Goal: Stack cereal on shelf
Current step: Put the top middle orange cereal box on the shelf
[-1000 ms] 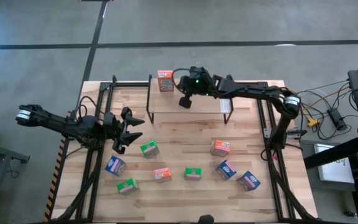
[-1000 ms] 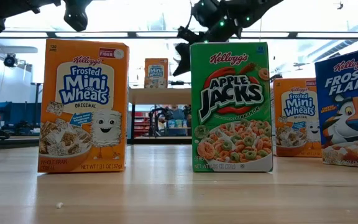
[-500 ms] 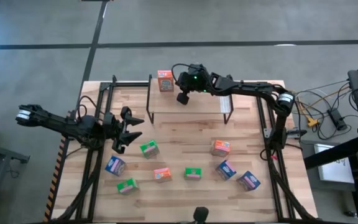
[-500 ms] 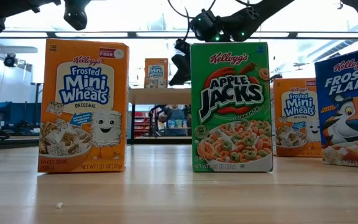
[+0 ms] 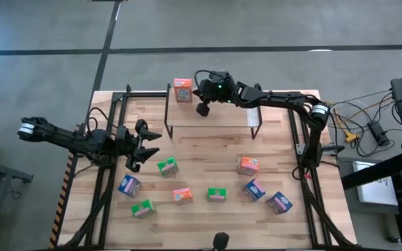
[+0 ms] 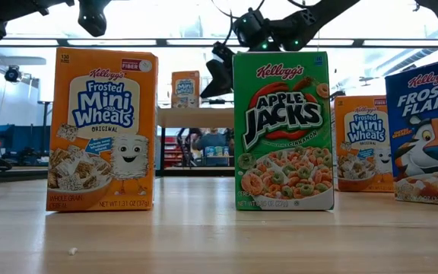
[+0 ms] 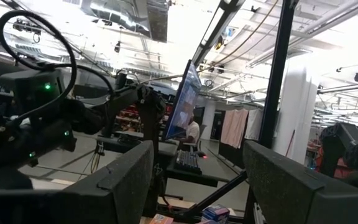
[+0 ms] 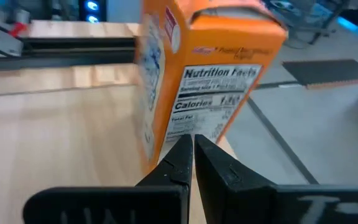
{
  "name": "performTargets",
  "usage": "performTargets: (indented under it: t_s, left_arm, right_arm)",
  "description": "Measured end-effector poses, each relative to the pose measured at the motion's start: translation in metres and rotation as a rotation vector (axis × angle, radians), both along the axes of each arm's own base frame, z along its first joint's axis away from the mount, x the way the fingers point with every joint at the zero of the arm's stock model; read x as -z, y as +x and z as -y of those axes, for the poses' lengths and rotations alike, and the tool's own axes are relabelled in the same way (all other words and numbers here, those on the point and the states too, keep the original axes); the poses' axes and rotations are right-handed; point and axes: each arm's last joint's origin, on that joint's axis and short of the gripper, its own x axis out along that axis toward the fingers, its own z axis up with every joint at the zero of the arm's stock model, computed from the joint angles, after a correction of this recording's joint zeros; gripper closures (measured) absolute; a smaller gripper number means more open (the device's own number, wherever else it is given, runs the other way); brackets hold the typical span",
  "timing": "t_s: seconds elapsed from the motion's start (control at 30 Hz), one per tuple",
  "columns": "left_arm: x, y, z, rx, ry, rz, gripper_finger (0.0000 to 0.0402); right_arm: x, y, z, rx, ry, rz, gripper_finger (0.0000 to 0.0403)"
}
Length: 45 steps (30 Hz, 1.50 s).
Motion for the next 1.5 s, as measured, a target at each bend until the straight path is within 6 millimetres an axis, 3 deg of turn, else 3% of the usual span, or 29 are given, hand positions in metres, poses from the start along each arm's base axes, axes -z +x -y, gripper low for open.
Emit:
performTargets:
  t_s: [0.43,1.5]
  left_arm:
    - [0.000,0.000,0.000,0.000,0.000,0.001,0.0168]
    - [0.003,0.003,0.001,0.006,-0.008,-0.025,0.0168]
  right_arm:
    - [-0.005,0.002,0.000,-0.019,-0.038,0.047,0.0394]
    - [0.006,-0.002,-0.006,-0.134,0.069,-0.057,0.0394]
